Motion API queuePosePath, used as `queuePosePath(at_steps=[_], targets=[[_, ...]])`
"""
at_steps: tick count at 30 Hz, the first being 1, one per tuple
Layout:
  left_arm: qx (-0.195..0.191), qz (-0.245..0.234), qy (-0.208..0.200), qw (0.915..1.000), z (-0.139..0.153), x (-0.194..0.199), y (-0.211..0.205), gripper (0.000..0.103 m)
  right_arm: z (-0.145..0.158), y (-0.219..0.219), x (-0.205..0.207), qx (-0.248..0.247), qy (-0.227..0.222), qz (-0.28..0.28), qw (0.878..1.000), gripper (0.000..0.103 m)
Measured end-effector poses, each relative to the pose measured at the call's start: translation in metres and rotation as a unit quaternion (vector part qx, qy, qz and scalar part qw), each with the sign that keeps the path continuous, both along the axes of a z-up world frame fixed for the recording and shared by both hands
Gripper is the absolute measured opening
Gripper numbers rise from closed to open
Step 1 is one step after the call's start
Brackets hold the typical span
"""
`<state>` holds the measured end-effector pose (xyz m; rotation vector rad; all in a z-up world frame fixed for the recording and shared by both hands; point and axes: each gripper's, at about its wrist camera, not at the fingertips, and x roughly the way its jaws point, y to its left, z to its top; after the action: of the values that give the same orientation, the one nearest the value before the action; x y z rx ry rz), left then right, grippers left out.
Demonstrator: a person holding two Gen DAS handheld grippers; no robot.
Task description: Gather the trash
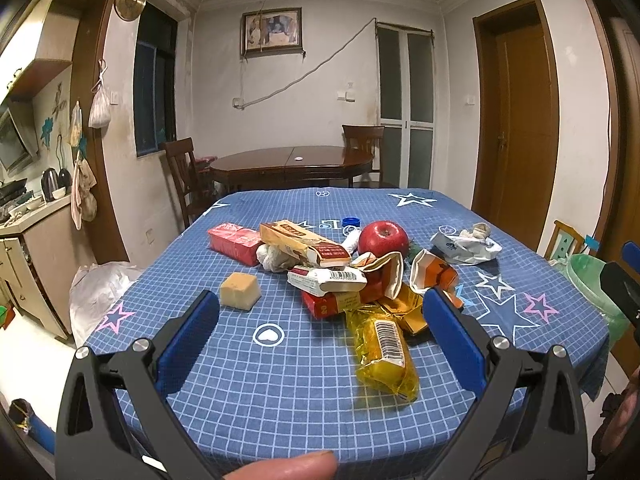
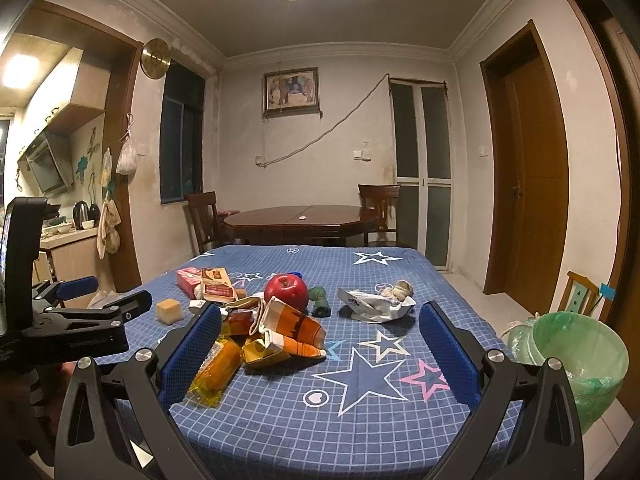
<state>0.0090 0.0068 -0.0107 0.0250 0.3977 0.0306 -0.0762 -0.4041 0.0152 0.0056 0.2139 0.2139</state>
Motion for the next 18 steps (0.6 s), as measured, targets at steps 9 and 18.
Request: queuePosePath(at_steps=[9, 18], targets=[[0.0, 0.002, 0.003, 1.0, -0.0012, 0.0008, 0.0006, 0.098, 0.0012, 0.0018, 0.001, -0.002, 0.006, 0.005, 1.0, 0.099], [-0.001, 0.002, 0.004, 1.0, -0.0015, 0.0009, 0.0013, 0.098, 0.0005, 0.0028, 0.0026, -0.001, 0.008, 0.007, 1.0, 0.099]])
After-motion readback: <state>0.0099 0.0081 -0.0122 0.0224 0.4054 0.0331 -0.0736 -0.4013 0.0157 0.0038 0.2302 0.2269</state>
